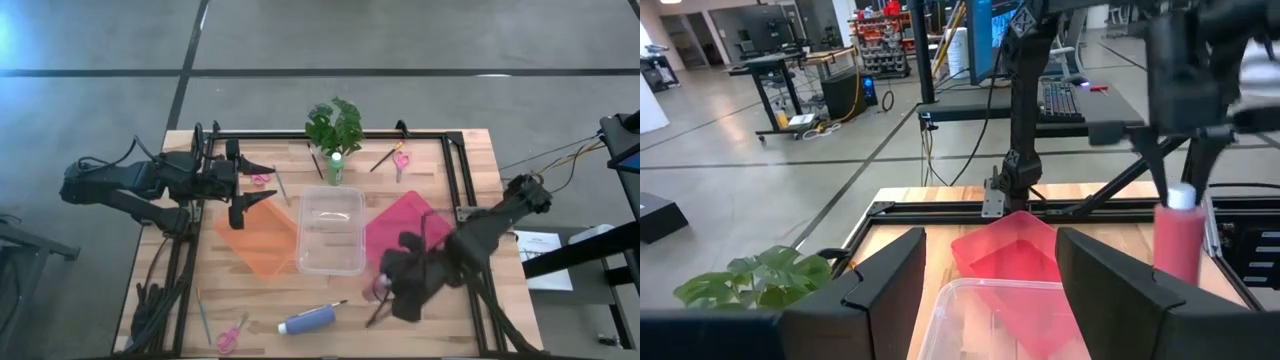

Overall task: Pick & Place Paint Supplies
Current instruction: Put the pink paint bottle into the transparent bin

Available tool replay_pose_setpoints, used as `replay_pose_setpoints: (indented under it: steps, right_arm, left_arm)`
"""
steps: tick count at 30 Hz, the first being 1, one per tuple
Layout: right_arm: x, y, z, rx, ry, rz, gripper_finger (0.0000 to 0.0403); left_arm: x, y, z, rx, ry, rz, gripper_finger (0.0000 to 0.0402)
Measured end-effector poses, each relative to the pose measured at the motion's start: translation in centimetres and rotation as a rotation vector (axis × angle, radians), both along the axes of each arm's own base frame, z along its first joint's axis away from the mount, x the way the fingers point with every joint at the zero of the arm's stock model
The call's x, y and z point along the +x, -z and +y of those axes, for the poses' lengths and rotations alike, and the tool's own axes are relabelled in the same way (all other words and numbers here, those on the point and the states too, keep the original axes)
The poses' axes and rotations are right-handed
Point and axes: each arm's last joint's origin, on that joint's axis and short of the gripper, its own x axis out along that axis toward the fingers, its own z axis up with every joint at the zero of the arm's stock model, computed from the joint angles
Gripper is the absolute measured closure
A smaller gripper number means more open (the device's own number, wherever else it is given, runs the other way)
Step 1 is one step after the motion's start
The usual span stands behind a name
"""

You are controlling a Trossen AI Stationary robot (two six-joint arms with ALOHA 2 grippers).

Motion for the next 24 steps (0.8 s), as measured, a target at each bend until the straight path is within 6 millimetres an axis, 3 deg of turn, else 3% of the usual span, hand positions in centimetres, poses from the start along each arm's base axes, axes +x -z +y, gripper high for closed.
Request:
replay_pose_setpoints:
  steps: [5, 10, 17, 24]
  right_arm:
    - [1.6, -4.0, -4.0, -0.006, 0.002, -0.123, 0.029]
    - [3.1, -5.8, -8.9, -0.058, 0.07, -0.179, 0.029]
    - [4.1, -5.2, -13.3, -0.059, 0.1, -0.135, 0.029]
    - [6.0, -2.7, -16.3, -0.114, 0.122, -0.041, 0.029]
  left_arm:
    - [0.0, 0.0, 0.0, -0.013, -0.002, 0.001, 0.017]
    - [0.0, 0.0, 0.0, -0.013, -0.002, 0.001, 0.017]
    - [0.0, 0.0, 0.0, -0.013, -0.002, 0.001, 0.017]
    - [0.0, 0.1, 0.0, -0.01, -0.005, 0.013, 0.017]
